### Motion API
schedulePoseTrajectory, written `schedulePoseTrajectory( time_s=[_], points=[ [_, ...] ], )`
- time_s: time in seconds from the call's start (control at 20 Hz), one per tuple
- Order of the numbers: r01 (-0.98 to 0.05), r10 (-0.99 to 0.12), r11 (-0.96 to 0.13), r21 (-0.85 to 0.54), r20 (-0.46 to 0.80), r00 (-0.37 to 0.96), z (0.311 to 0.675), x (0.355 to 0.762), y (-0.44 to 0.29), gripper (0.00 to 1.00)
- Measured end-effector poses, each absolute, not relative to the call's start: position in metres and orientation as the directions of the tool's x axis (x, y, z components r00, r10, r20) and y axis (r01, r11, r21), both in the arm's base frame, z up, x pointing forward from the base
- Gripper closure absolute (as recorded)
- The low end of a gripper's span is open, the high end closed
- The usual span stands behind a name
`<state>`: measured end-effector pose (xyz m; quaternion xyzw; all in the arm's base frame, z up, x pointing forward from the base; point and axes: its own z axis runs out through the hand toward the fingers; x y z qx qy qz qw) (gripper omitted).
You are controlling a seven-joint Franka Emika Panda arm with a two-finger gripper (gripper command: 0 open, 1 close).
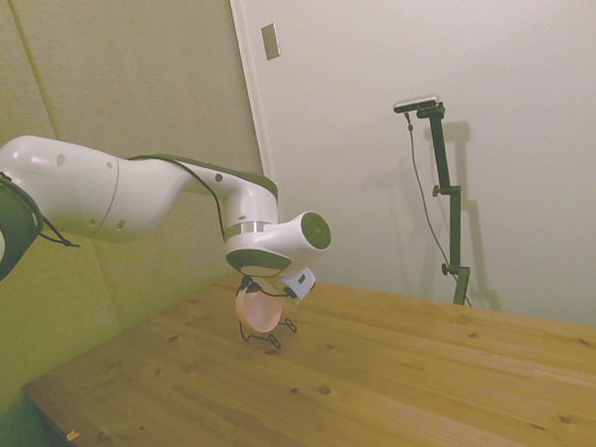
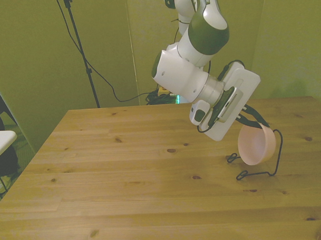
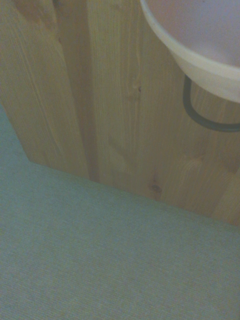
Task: Load the bowl
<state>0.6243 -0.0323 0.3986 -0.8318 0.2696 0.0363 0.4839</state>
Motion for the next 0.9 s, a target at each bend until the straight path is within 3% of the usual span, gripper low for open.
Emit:
schedulePoseTrajectory(
  time_s=[0.6,0.65,0.9],
  points=[
    [-0.505,-0.426,-0.368,-0.78,-0.342,0.838,0.387,0.626,-0.039,1.0],
    [-0.509,-0.43,-0.362,-0.781,-0.344,0.835,0.386,0.626,-0.042,0.0],
    [-0.517,-0.437,-0.35,-0.781,-0.352,0.828,0.382,0.626,-0.046,0.0]
  ],
)
